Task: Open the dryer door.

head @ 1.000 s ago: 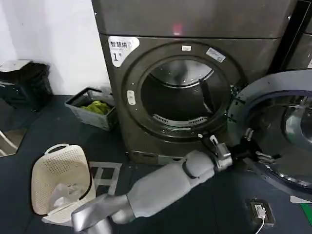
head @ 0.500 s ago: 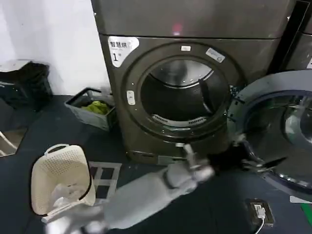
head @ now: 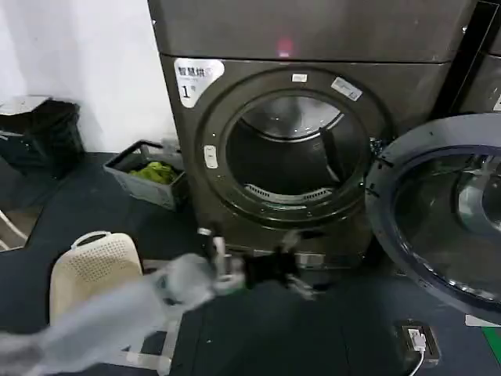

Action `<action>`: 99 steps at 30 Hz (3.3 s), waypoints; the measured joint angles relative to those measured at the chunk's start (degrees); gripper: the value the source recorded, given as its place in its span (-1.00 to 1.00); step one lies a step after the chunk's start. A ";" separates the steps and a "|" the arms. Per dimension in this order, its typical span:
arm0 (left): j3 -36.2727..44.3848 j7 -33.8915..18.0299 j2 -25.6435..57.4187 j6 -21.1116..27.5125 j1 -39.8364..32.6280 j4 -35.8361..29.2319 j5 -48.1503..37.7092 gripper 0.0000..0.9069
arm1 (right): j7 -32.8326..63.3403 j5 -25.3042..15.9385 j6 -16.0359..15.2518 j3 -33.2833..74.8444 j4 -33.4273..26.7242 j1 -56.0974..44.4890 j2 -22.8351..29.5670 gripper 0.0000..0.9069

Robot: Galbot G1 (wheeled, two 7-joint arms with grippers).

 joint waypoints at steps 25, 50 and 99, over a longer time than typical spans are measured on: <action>59.31 3.32 30.01 24.07 -60.10 -3.36 -4.68 1.00 | -0.26 -4.66 3.07 1.65 -0.97 0.74 0.70 1.00; 89.95 7.23 32.38 21.95 -83.91 10.19 5.68 1.00 | -0.50 -4.67 2.63 2.15 -2.35 1.12 -0.83 1.00; 132.03 10.56 32.13 17.34 -121.84 12.28 11.19 1.00 | -1.11 -4.28 2.58 1.26 -1.24 1.30 0.44 1.00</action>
